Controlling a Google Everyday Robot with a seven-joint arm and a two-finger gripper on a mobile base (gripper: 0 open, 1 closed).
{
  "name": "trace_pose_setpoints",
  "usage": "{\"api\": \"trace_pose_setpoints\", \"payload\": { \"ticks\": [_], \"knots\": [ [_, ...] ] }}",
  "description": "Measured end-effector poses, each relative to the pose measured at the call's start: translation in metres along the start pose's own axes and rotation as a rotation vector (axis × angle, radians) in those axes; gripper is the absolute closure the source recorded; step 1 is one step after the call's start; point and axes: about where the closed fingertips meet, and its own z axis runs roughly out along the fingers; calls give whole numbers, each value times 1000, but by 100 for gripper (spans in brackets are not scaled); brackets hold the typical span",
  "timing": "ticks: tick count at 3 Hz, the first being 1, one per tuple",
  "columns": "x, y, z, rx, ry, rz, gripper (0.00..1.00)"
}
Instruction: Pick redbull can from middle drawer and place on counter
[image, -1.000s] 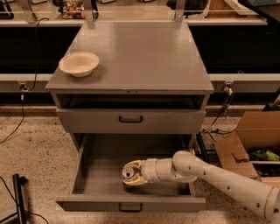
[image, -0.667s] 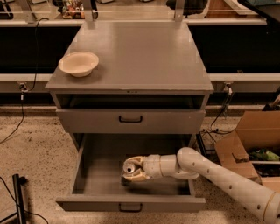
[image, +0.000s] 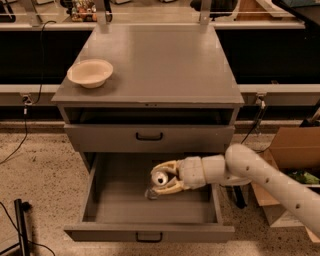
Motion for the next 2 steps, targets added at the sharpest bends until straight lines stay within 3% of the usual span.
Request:
{"api": "trace_pose_setpoints", "payload": {
  "ticks": [1, 2],
  "knots": [
    [-62, -22, -46, -21, 47, -63, 100],
    [-108, -56, -80, -51, 126, -72, 100]
  ]
}}
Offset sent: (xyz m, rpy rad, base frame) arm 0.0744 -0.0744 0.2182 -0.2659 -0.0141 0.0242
